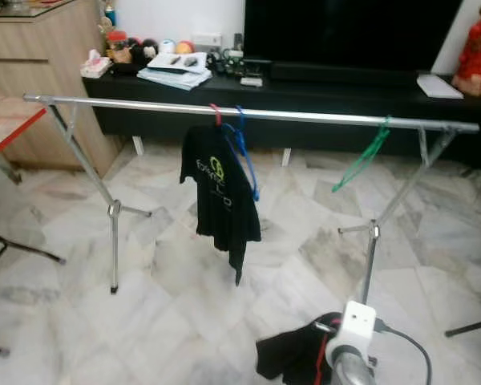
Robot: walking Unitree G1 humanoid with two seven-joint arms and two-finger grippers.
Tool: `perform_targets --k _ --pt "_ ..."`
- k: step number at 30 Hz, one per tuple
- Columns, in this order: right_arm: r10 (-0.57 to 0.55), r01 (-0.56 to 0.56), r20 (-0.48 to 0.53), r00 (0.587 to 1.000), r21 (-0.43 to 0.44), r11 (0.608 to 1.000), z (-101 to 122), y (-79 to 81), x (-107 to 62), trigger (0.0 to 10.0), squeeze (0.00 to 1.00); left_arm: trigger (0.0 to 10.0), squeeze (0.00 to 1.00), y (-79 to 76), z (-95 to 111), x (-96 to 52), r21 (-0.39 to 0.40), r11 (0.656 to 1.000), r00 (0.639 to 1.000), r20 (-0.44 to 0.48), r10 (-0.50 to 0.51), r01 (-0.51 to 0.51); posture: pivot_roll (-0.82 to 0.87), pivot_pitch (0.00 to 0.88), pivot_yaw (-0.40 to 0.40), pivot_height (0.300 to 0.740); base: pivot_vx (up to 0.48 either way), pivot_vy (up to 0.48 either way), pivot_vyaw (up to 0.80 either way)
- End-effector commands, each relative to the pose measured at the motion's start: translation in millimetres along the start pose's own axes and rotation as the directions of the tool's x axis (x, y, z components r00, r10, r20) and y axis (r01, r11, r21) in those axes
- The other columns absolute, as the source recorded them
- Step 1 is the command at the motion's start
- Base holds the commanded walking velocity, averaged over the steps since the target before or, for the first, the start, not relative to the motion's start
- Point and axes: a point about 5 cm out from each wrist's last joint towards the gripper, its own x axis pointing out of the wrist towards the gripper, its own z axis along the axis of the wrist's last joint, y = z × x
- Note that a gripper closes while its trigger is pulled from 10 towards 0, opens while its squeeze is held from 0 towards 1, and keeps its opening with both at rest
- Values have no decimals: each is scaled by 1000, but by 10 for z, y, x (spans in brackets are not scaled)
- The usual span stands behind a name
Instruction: Hang hanger
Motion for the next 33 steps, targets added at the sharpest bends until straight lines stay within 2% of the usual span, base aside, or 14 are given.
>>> perform_targets --k 1,19,33 --pt "-18 18 22 1000 2 1000 49 -60 5 10000 0 10000 0 7 -85 -22 19 1000 999 -32 -4 5 -60 83 -17 740 0 0 0" --pt "-16 16 26 1000 3 1000 56 -51 7 10000 0 10000 0 5 -85 -23 16 1000 999 -32 -10 11 -58 87 -15 740 0 0 0" --pt "-15 15 25 1000 3 1000 54 -49 7 10000 0 10000 0 6 -85 -23 14 1000 999 -33 -10 11 -56 89 -15 740 -276 0 0"
